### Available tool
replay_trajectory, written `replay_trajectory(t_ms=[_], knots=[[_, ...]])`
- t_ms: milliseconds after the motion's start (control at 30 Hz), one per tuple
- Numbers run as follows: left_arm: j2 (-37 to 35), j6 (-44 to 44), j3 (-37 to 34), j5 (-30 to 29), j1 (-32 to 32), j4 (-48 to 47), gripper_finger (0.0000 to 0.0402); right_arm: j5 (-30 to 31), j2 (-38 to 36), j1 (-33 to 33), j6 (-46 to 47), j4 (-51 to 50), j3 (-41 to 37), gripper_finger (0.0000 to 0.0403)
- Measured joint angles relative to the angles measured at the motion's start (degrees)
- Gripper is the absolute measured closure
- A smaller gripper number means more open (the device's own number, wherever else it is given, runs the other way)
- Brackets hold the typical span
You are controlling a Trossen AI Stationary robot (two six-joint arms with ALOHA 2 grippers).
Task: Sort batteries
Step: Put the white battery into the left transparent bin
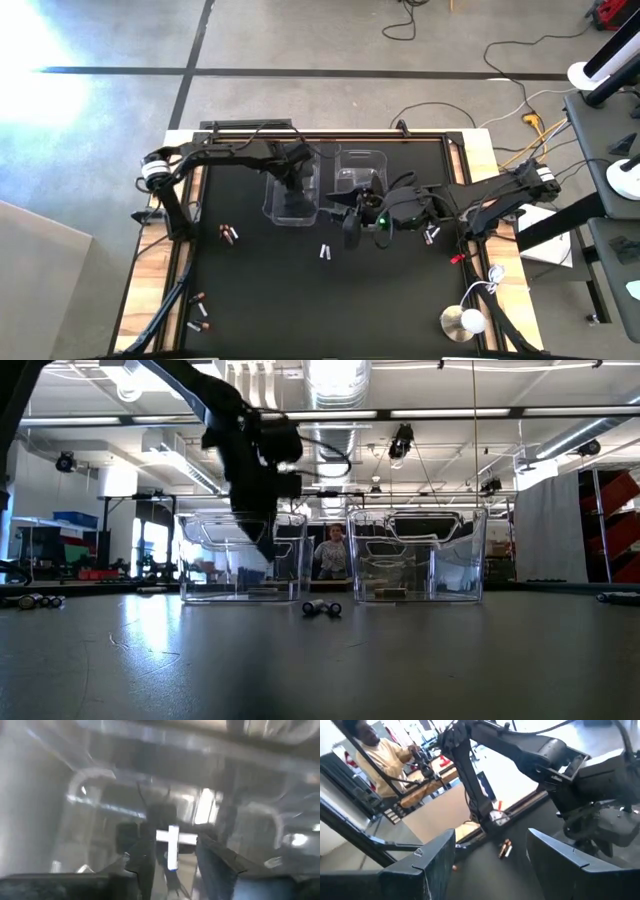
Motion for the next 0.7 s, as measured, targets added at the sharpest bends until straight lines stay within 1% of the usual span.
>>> replay_trajectory(t_ms=[67,133,200,333,467,533,600,700], knots=[[-2.61,0.39,1.05,0.96,-0.13,-0.44,0.0261,1.30,0.14,0.92,-1.37,-1.06,0.71,0.0167],[-5.63,-0.19,1.61,3.86,-0.24,-1.30,0.0251,2.76,0.27,1.85,-1.93,-1.79,0.83,0.0167],[-9.10,-3.45,1.93,5.76,-0.52,-2.71,0.0248,5.19,0.27,2.84,-1.93,-2.61,0.84,0.0167],[-18.02,-10.04,0.10,5.91,-2.83,-3.27,0.0249,10.40,0.27,4.94,-1.87,-3.69,0.84,0.0167],[-27.49,-17.10,-4.11,5.24,-8.37,0.51,0.0249,15.31,0.40,5.57,-0.50,-3.50,0.84,0.0167],[-31.71,-20.84,-6.58,2.38,-12.65,3.73,0.0249,15.74,0.44,5.22,2.11,-3.54,0.84,0.0167],[-35.10,-23.86,-9.00,-2.40,-17.81,7.13,0.0249,15.28,0.56,4.55,3.65,-3.61,0.84,0.0167],[-37.81,-28.57,-10.94,-13.32,-26.95,8.03,0.0249,15.15,0.71,3.81,1.33,-3.58,0.84,0.0167]])
